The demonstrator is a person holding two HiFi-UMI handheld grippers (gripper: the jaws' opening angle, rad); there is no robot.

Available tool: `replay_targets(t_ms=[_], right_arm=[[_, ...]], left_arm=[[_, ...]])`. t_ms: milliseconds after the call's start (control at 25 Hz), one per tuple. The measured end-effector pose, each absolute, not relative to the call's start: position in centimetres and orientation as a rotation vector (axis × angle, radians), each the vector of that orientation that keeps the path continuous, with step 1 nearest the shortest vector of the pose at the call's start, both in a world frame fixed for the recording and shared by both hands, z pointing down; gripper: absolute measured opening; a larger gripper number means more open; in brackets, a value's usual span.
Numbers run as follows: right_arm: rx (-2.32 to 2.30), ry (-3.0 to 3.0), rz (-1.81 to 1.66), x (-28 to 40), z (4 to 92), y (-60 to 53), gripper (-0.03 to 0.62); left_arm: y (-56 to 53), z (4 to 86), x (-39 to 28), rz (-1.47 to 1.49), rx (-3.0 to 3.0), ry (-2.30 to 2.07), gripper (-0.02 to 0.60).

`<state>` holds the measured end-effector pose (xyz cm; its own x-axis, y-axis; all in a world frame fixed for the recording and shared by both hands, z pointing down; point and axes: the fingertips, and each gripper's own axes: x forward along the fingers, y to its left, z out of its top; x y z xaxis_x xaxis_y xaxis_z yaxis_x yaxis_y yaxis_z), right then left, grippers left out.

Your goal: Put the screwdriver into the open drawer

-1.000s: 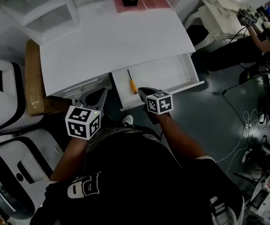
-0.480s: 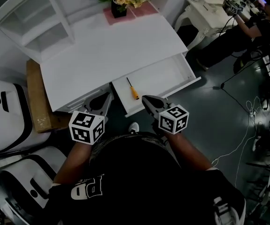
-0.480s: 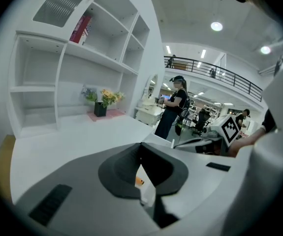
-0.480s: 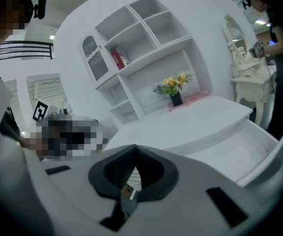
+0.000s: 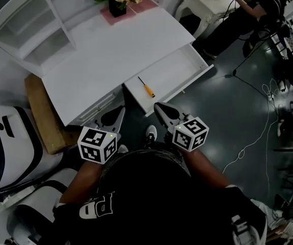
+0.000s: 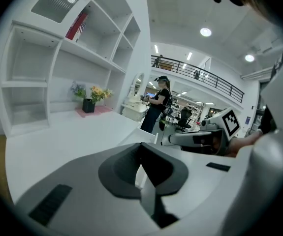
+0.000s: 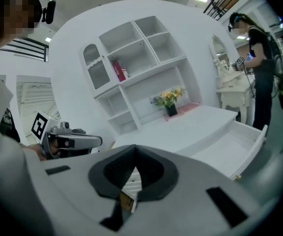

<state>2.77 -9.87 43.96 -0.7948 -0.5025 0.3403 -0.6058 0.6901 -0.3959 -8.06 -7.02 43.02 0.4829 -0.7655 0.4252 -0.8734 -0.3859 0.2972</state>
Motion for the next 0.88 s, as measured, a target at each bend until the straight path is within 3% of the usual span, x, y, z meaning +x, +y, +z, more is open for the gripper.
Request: replay_targets(t_ms=[440,880], right_arm=[[1.088,-2.793,0.823,3.1,41.8,-1.2,0.008],[1.122,-2.779,0.777,5.6,41.7,0.5,0.008]], left_arm=[[-0.8,43.6,-8.8,0.324,2.352,-1.225,0.011],[1.3,42.8,-6.8,0.312,2.368,-1.231,0.011]])
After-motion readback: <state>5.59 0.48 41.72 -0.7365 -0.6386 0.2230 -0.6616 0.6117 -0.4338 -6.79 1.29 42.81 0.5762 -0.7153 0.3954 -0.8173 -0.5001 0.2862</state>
